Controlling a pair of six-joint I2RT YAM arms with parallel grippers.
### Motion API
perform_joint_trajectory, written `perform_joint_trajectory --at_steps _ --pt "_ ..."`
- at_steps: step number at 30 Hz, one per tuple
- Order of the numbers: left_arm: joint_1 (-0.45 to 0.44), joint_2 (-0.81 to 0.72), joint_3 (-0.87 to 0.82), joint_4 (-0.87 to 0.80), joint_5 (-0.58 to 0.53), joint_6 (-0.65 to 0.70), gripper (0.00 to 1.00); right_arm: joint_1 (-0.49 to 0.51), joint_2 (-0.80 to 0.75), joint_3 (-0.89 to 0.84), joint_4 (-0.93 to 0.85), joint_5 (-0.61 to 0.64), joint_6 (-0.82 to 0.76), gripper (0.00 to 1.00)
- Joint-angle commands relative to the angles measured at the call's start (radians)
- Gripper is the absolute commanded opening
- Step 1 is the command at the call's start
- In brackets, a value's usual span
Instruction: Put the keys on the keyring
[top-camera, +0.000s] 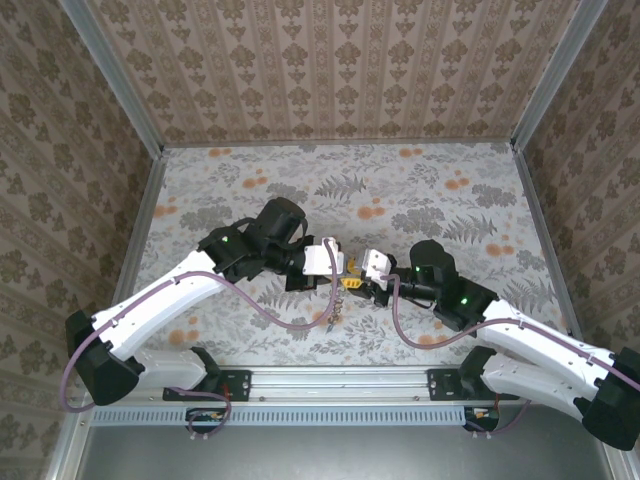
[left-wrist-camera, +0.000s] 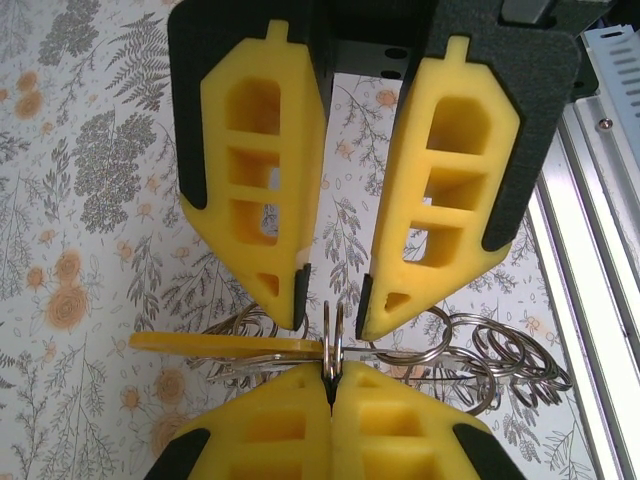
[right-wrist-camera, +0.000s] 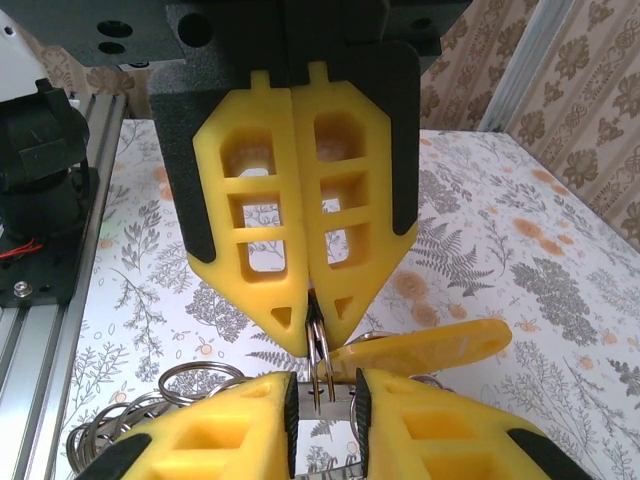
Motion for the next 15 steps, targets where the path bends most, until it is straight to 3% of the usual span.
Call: perform_joint_trajectory --at_steps 1,9,15 --pt "-0.01 -0.034 0.021 0.041 0.037 0.029 0.0 -0.007 0.011 0.028 0.009 -0.024 0.012 0.23" --pt "-0.013 -0.049 0.003 0.063 0.022 0.02 0.01 -0.016 0.019 0.033 0.024 -0.058 0.029 0.02" --pt "0.002 -0.112 -0.05 0.08 0.002 -0.021 0.32 -0.055 -0.027 -0.002 0.091 -0.1 0.086 0.0"
